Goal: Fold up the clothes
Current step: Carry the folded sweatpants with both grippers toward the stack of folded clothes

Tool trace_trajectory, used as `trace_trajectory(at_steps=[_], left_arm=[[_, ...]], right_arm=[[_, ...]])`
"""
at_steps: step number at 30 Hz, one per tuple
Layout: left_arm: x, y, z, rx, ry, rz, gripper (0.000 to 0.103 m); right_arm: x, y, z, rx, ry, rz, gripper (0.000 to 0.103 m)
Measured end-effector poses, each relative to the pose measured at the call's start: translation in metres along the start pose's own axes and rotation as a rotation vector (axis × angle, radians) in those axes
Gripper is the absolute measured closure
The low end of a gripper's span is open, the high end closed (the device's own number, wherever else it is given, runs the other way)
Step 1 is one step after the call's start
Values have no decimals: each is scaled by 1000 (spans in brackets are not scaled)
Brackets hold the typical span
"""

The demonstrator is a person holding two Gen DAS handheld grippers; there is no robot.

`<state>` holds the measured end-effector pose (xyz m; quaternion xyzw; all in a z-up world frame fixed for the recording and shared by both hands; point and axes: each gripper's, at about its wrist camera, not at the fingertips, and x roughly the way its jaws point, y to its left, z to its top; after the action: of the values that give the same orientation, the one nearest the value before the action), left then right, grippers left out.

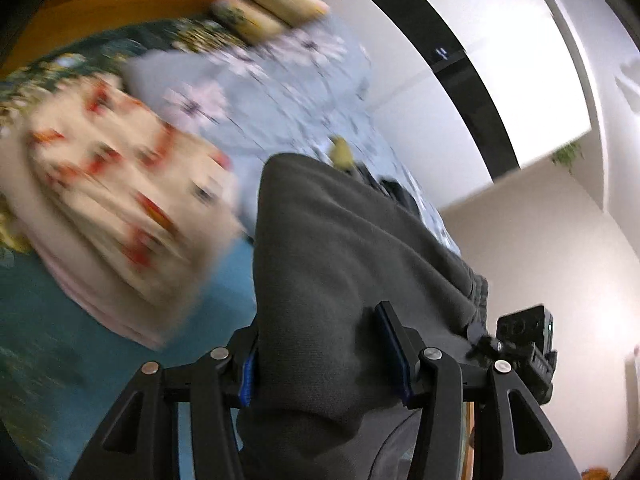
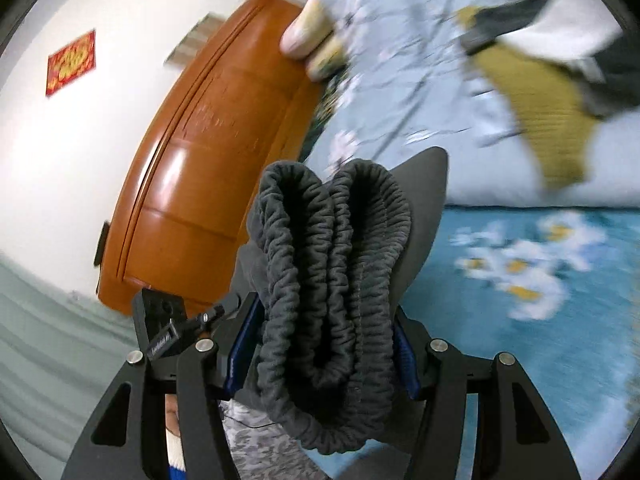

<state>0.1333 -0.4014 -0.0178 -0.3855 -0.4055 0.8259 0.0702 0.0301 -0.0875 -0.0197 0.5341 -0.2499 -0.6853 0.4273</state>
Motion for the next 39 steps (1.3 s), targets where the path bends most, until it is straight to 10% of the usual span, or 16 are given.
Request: trace_trajectory(at_steps=[10,17,26,39], left_arm=[[-41,95,121,-5,-30,142,49],[-26,140,169,-14,-63,169,49],[9,185,167,-98,-71,230,49],[-66,131,128,89,-207,315,47]], right_arm=[[170,63,38,-25,145,27,42],[218,62,44,-39,117,33,42],[246,22,40,50,121,-28,42],[192,41,57,-120,106,-142,40]])
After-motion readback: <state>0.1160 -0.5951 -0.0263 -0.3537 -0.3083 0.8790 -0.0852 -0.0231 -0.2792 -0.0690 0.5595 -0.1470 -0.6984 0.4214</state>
